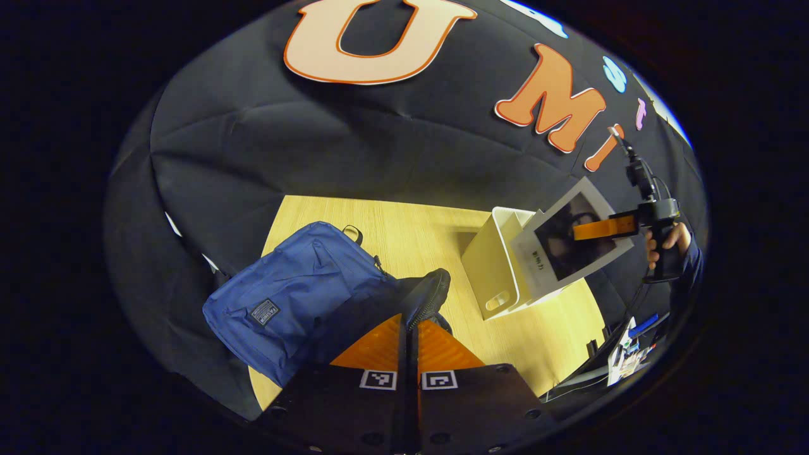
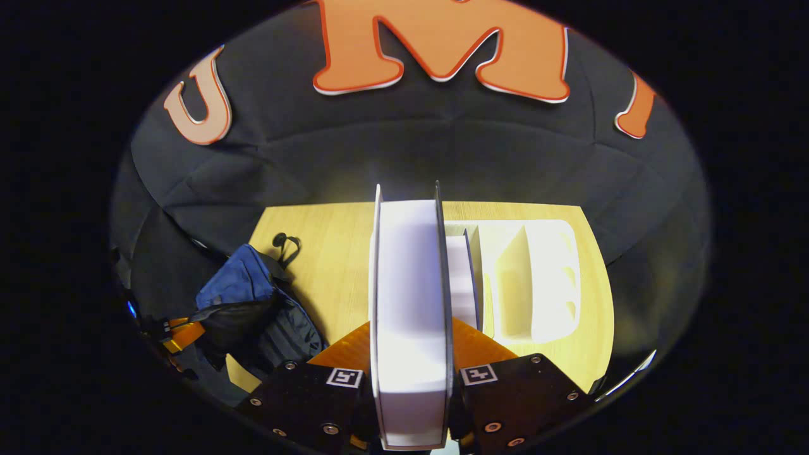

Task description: Open the schoolbag, grab two books from the bookshelf and put them into the schoolbag.

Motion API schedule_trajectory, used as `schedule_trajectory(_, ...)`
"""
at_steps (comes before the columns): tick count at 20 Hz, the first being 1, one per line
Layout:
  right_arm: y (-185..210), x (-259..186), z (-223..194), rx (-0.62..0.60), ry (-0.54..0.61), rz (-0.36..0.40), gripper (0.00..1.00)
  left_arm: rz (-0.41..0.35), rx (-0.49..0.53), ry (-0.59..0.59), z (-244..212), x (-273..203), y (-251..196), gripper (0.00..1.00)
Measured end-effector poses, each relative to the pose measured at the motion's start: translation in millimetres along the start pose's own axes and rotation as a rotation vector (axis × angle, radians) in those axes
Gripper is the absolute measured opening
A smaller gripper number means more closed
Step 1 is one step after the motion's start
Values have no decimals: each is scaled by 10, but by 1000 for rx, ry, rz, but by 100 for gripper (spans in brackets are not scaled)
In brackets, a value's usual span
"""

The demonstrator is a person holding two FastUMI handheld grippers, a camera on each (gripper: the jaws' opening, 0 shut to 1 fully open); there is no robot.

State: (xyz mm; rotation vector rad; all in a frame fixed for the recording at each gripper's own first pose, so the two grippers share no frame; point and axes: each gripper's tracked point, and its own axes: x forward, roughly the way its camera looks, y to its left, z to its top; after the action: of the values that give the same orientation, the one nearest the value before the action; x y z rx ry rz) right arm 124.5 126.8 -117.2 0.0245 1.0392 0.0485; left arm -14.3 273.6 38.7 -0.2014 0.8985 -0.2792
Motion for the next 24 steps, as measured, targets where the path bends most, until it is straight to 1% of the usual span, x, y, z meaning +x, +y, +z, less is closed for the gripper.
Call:
schedule_trajectory(2, 39, -256, 27, 23, -38, 27, 41, 10, 13, -5, 28, 12, 10, 0)
schedule_trajectory(5, 147, -540, -55, 39, -83, 70, 42, 17, 12, -1, 40, 39, -10, 0)
schedule_trajectory(6, 189, -603, -80, 47, -103, 86, 42, 18, 6, 1, 39, 48, -24, 0)
schedule_trajectory(8, 314, -647, -216, 57, -91, 129, 41, 21, -3, 5, 45, 52, -36, 1)
schedule_trajectory(11, 559, -604, -441, 98, -58, 233, 40, 27, -10, 10, 46, 73, -50, 0)
schedule_trajectory(14, 838, -518, -690, 170, -22, 338, 40, 41, -25, 10, 60, 90, -66, 0)
schedule_trajectory(18, 1218, -363, -927, 370, 4, 485, 40, 64, -54, 9, 69, 99, -53, 0)
schedule_trajectory(20, 1313, -224, -995, 435, -24, 513, 40, 77, -81, 11, 68, 109, -60, 0)
schedule_trajectory(24, 1645, 40, -1174, 565, -27, 567, 40, 105, -105, 21, 63, 111, -50, 0)
